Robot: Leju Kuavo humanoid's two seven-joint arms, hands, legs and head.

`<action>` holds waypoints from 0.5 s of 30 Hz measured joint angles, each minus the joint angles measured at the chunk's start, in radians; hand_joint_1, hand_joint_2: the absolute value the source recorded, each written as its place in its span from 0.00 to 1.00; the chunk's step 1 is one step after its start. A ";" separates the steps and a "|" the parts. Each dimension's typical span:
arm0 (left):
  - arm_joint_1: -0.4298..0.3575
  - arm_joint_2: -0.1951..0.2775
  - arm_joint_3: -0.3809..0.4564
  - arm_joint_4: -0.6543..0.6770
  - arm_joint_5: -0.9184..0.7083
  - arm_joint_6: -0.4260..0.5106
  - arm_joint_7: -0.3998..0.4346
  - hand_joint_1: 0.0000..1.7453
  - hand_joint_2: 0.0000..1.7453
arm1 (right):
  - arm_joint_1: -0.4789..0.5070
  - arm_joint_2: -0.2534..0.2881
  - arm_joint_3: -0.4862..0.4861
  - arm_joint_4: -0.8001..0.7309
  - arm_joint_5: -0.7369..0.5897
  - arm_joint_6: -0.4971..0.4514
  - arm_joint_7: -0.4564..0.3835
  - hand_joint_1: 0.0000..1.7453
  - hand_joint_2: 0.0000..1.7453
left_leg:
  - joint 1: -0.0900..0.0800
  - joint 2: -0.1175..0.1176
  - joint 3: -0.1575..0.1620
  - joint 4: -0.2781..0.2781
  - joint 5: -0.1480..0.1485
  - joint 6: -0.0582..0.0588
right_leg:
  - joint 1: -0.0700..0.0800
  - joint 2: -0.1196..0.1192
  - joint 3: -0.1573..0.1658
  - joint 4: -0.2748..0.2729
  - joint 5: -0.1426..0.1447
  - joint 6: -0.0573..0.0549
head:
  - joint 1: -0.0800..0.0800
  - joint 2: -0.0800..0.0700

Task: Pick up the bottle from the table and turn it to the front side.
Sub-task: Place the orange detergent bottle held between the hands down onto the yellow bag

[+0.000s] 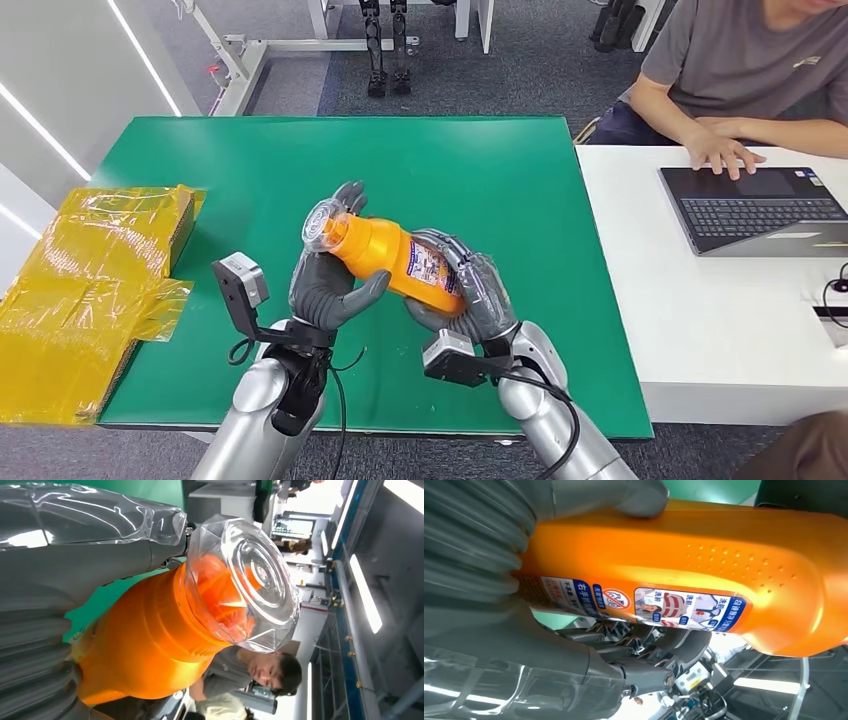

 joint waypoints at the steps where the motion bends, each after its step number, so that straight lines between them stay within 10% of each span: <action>1: -0.001 0.000 0.000 0.000 0.001 -0.004 0.005 0.00 1.00 | -0.004 0.002 0.000 0.011 -0.004 0.008 -0.002 1.00 1.00 | 0.000 0.000 0.000 0.000 0.000 0.000 | 0.000 0.000 0.000 0.000 0.000 0.000 | 0.000 0.000; 15: -0.024 -0.002 -0.001 0.036 -0.029 0.025 0.023 0.00 1.00 | -0.058 0.031 0.009 0.143 -0.006 0.096 -0.014 1.00 1.00 | 0.000 0.000 0.000 0.000 0.000 -0.001 | 0.000 0.001 -0.001 0.000 0.000 0.000 | 0.000 0.000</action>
